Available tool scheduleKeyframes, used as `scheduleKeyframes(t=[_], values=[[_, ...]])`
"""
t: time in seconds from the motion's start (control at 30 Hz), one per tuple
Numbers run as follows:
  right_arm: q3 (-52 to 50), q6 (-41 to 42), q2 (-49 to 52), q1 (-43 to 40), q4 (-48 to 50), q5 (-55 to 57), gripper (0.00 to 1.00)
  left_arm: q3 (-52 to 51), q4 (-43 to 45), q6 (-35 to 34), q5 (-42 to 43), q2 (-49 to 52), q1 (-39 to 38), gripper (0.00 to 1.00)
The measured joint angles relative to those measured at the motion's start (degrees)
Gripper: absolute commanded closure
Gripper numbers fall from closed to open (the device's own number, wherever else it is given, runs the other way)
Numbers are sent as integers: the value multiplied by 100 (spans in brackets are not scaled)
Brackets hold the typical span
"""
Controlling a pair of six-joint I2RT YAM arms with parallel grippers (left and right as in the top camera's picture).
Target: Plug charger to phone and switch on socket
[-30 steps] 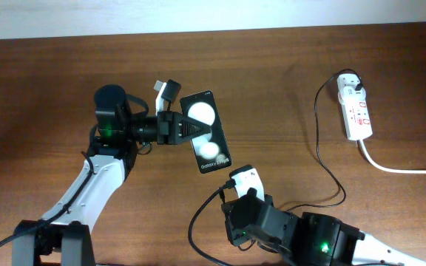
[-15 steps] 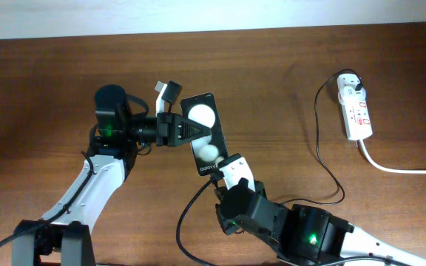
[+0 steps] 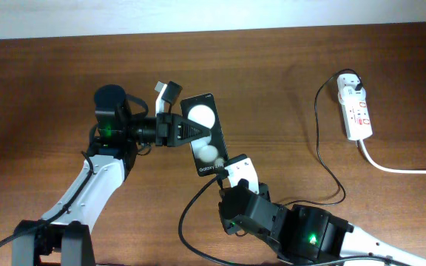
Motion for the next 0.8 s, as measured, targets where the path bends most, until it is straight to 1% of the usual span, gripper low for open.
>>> scheduleKeyframes(t=[0.23,0.57,0.8], values=[[0,20,0,-2,44,-221,96,0,-11,-133,-2,0,0,100],[0,87,0,-2,46,-258,96,0,-15,-127,46,0,0,100],[0,168,0,-310,98,-337,96,0,-17,-107,83,0,0,100]])
